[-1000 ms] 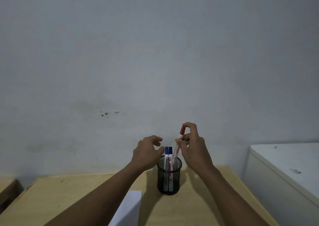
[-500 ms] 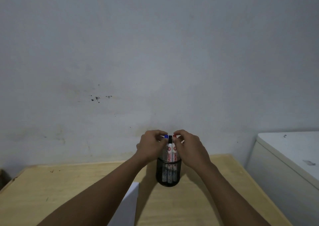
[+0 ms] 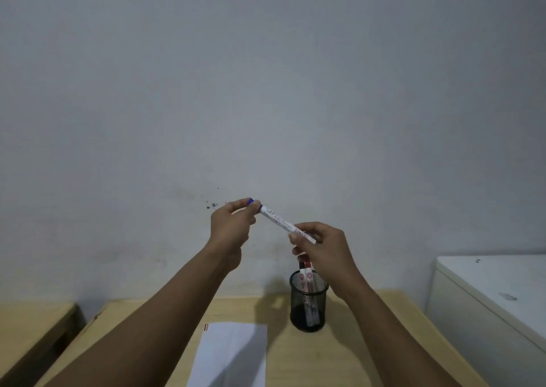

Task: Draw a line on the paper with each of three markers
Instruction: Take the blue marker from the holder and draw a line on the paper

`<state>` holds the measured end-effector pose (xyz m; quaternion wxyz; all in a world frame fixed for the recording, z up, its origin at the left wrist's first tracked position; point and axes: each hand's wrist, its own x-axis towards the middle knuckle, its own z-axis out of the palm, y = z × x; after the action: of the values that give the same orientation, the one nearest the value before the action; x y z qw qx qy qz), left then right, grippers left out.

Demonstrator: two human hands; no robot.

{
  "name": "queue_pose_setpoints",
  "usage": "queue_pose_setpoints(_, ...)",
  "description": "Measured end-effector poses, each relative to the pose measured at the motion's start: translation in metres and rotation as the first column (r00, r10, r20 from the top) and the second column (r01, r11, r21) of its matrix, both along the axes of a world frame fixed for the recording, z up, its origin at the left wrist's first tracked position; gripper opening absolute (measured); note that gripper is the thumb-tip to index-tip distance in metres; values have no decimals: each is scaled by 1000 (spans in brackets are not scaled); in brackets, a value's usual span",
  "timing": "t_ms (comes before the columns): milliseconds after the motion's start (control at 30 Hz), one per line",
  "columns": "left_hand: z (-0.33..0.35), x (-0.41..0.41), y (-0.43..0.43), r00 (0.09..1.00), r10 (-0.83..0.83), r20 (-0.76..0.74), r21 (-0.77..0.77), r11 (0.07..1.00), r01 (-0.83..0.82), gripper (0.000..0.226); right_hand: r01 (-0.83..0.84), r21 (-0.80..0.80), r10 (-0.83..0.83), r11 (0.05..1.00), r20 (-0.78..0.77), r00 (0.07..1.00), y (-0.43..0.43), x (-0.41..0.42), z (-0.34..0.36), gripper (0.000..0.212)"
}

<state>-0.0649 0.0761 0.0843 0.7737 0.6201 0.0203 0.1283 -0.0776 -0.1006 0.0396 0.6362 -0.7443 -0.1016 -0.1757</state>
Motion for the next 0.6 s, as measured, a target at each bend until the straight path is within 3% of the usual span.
queue_pose_setpoints(33, 2, -9, 9, 999, -28, -27, -29, 999, 27, 22, -34, 184, 35, 982, -5, 999, 6, -8, 7, 18)
queue_pose_setpoints(100, 1, -29, 24, 995, -74, -62, -56, 996, 71, 22, -130, 496, 164, 859, -25, 986, 23, -23, 18, 11)
queue_pose_setpoints(167, -2, -49, 34, 993, -96, -71, -35, 995, 94, 21, -182, 634, 264, 752, -36, 964, 43, -36, 26, 6)
queue_pose_setpoints(433, 0, -98, 68, 996, -50, -73, -131, 991, 40, 18, -303, 605, 352, 737, 40, 935, 104, -74, 37, 4)
queue_pose_setpoints(600, 5, -105, 90, 994, 40, -101, -76, 996, -48, 14, -360, 362, 338, 860, 125, 933, 109, -80, 33, 16)
